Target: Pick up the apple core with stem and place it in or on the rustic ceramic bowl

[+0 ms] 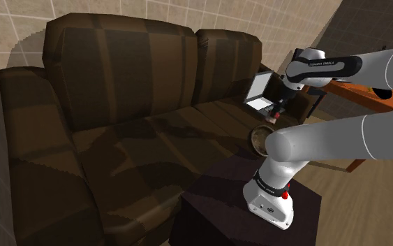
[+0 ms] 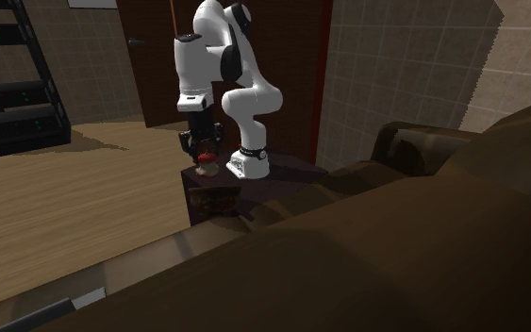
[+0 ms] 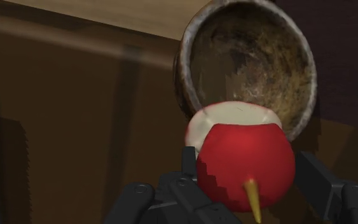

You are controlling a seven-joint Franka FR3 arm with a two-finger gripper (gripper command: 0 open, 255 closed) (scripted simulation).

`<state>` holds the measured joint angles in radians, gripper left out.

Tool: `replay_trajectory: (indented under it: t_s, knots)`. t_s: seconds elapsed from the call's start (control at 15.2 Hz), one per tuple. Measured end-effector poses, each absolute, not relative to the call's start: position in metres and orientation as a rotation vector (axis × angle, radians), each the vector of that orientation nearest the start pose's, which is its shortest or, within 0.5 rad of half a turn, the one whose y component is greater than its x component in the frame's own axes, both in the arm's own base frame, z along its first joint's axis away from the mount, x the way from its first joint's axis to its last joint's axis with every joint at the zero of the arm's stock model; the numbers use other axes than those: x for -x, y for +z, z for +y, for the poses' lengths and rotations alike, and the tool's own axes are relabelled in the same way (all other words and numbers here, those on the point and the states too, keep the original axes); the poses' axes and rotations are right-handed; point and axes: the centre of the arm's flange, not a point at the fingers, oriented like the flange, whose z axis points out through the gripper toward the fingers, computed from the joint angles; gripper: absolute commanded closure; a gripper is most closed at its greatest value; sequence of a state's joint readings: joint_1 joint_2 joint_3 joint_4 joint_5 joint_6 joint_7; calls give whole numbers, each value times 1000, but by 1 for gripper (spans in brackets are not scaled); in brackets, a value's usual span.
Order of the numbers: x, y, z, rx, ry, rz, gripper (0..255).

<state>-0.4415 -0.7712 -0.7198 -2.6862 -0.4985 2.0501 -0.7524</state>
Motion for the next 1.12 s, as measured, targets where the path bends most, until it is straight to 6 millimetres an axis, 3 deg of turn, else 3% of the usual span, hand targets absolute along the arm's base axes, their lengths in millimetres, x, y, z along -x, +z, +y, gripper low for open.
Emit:
replay_trajectory:
  t_s: [0.73, 1.12]
  knots:
    - [-130, 348, -329, 3156, -90, 41, 255]
    - [-130, 338, -329, 3157, -91, 41, 255]
